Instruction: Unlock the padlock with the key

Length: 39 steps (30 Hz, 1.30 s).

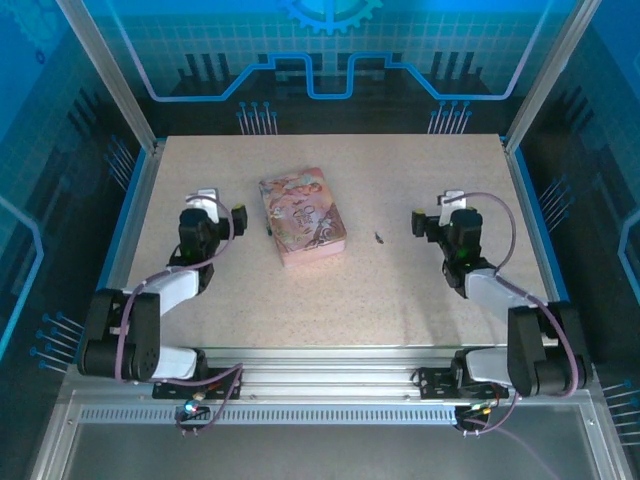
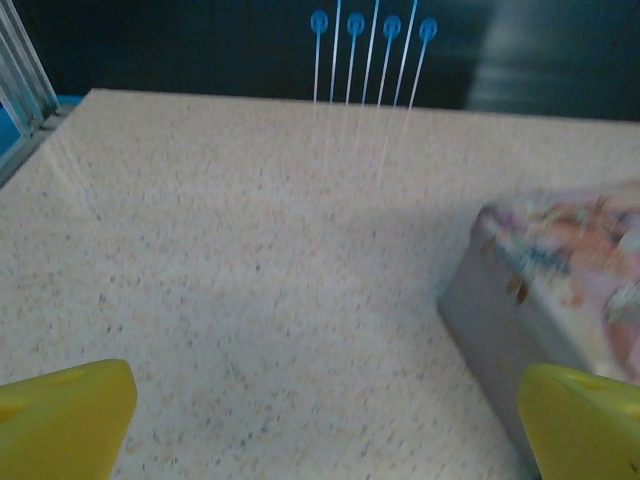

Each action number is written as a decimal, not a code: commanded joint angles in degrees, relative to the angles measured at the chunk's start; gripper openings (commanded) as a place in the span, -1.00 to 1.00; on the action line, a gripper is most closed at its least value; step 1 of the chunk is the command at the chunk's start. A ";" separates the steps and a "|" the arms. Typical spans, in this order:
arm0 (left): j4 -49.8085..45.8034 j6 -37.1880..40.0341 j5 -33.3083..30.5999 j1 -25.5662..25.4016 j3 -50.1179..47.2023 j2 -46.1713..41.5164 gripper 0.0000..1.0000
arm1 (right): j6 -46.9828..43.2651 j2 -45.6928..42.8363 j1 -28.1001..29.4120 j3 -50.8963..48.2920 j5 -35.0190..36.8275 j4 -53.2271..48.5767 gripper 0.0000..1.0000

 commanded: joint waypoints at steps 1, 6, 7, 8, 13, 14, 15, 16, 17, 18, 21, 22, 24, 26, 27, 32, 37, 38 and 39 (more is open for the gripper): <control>-8.49 -6.35 1.81 0.80 4.33 -3.05 0.98 | 4.41 -4.83 -0.16 2.67 -6.16 -8.88 1.00; -18.90 -18.94 16.16 3.19 15.24 -0.46 0.98 | 27.53 -12.37 -0.53 9.09 -7.84 -29.81 0.99; -20.57 -18.84 19.24 3.21 17.82 1.05 0.98 | 31.79 -12.79 -1.01 10.16 -8.52 -32.76 0.99; -22.03 -18.91 21.36 3.21 19.89 2.36 0.98 | 31.06 -12.68 -2.17 10.00 -14.98 -31.02 0.99; -27.14 -20.25 27.08 3.11 28.80 9.82 0.98 | 33.73 -12.57 0.34 11.24 -22.52 -32.66 0.99; -28.58 -20.30 27.77 3.11 30.55 11.61 0.98 | 34.42 -12.74 1.56 11.23 -22.22 -33.30 0.99; -31.01 -20.28 28.16 2.96 33.69 13.98 0.98 | 35.05 -12.91 2.96 11.14 -22.04 -33.83 0.99; -33.39 -19.97 29.35 2.95 36.64 16.48 0.98 | 35.25 -12.90 4.29 11.25 -22.68 -34.54 1.00; -35.16 -19.79 29.92 2.79 39.06 18.51 0.98 | 35.31 -12.83 5.71 11.30 -23.24 -35.15 0.99; -37.07 -19.32 30.24 2.48 41.72 20.77 0.96 | 35.24 -12.79 7.53 11.36 -23.14 -35.89 0.99; -40.59 -17.67 30.83 1.19 48.37 26.60 0.94 | 34.87 -12.79 13.24 11.20 -21.57 -37.41 0.99; -41.78 -16.84 30.98 0.66 50.84 28.60 0.94 | 35.03 -12.79 14.99 10.90 -21.16 -37.78 0.99; -44.89 -15.63 31.47 -0.33 56.16 32.69 0.89 | 35.95 -12.53 17.77 10.32 -20.46 -38.40 0.99; -48.71 -14.33 31.92 -1.32 61.68 37.07 0.83 | 36.33 -12.20 19.60 9.58 -20.02 -38.72 0.99; -50.50 -13.68 32.25 -1.79 64.33 39.34 0.81 | 36.76 -12.17 20.36 8.95 -19.59 -38.84 0.99; -57.25 -11.02 34.88 -4.02 73.97 47.08 0.70 | 38.03 -11.37 23.01 6.22 -19.25 -37.29 0.99; -58.74 -9.13 36.31 -5.48 73.66 47.49 0.57 | 38.67 -9.04 23.76 4.92 -20.33 -35.46 0.99; -58.74 -9.12 36.37 -5.57 72.87 47.03 0.55 | 38.88 -8.33 23.87 4.94 -20.67 -35.02 1.00; -58.53 -9.16 36.58 -5.58 71.69 46.29 0.53 | 39.05 -7.47 24.02 4.98 -21.11 -34.34 1.00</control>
